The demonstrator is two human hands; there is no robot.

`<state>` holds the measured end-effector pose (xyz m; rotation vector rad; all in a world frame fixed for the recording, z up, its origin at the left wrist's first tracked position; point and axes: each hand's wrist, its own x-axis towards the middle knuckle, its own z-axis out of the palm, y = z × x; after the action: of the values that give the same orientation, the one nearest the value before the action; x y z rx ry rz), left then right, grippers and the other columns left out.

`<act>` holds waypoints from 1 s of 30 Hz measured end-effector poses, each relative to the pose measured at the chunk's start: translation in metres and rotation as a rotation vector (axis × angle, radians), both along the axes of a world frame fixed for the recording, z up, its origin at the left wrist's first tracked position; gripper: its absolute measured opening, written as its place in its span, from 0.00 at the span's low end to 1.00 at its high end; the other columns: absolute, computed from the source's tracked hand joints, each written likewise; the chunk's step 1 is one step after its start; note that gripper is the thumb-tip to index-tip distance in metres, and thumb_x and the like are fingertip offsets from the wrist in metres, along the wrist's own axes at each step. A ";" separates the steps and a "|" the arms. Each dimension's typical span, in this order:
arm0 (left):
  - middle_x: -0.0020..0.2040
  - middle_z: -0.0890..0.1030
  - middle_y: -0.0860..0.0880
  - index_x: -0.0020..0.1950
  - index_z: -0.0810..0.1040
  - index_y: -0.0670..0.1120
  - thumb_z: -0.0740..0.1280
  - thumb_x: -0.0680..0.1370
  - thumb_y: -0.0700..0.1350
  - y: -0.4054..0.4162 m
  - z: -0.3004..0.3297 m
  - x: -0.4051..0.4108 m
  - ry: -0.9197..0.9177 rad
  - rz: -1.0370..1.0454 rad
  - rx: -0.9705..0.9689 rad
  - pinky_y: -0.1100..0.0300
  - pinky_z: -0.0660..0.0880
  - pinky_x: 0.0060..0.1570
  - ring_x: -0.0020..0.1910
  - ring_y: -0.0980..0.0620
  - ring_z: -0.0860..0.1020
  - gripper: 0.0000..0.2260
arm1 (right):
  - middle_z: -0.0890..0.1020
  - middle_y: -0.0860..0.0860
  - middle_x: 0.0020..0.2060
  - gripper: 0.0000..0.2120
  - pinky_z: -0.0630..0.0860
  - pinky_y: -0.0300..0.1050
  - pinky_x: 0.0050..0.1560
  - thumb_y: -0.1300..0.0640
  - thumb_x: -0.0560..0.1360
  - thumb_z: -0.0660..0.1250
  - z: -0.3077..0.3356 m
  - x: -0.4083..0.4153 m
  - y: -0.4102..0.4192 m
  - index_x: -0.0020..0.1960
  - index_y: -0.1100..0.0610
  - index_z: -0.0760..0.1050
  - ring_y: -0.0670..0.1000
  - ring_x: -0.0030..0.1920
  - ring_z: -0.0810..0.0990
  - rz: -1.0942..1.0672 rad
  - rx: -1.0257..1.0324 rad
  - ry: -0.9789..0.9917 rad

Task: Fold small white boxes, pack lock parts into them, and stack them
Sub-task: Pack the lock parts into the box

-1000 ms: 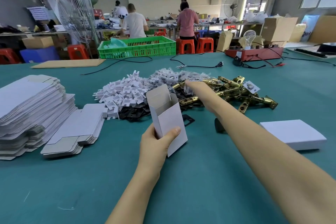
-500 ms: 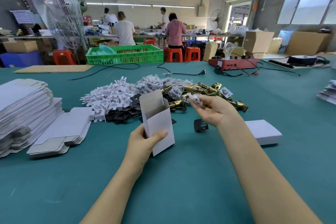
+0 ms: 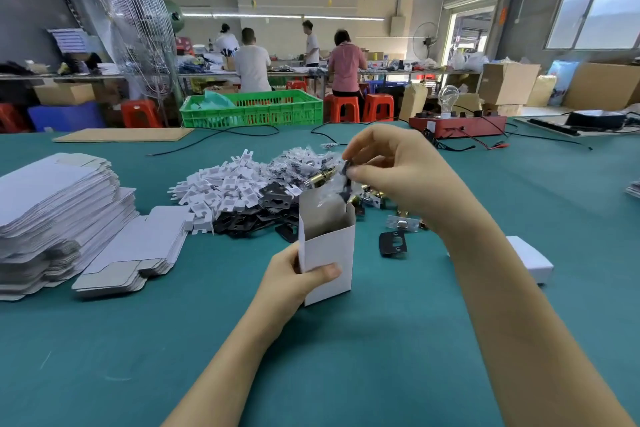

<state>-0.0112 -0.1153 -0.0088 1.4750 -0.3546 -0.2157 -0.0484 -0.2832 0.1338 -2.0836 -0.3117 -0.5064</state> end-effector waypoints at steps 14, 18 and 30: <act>0.48 0.86 0.49 0.52 0.83 0.51 0.76 0.64 0.44 -0.001 0.000 -0.001 0.020 0.013 -0.017 0.61 0.79 0.39 0.46 0.50 0.84 0.17 | 0.84 0.49 0.39 0.04 0.77 0.36 0.42 0.61 0.73 0.71 -0.023 0.014 0.015 0.46 0.55 0.78 0.45 0.41 0.82 0.094 -0.391 0.064; 0.48 0.86 0.50 0.49 0.84 0.54 0.76 0.65 0.45 -0.001 0.000 -0.001 0.006 0.008 -0.009 0.63 0.78 0.39 0.45 0.52 0.84 0.14 | 0.84 0.48 0.42 0.05 0.74 0.31 0.45 0.59 0.75 0.70 -0.017 0.014 0.000 0.50 0.55 0.82 0.44 0.44 0.81 0.044 -0.362 0.033; 0.45 0.86 0.50 0.48 0.83 0.52 0.76 0.65 0.45 -0.002 0.002 -0.002 0.025 0.035 -0.037 0.64 0.77 0.35 0.42 0.53 0.84 0.13 | 0.79 0.41 0.40 0.09 0.66 0.27 0.45 0.58 0.77 0.66 -0.032 0.015 0.015 0.55 0.52 0.81 0.41 0.43 0.71 0.050 -0.640 0.009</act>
<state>-0.0134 -0.1169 -0.0071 1.4398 -0.3106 -0.1987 -0.0331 -0.2681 0.1018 -2.6843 -0.5772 -0.3970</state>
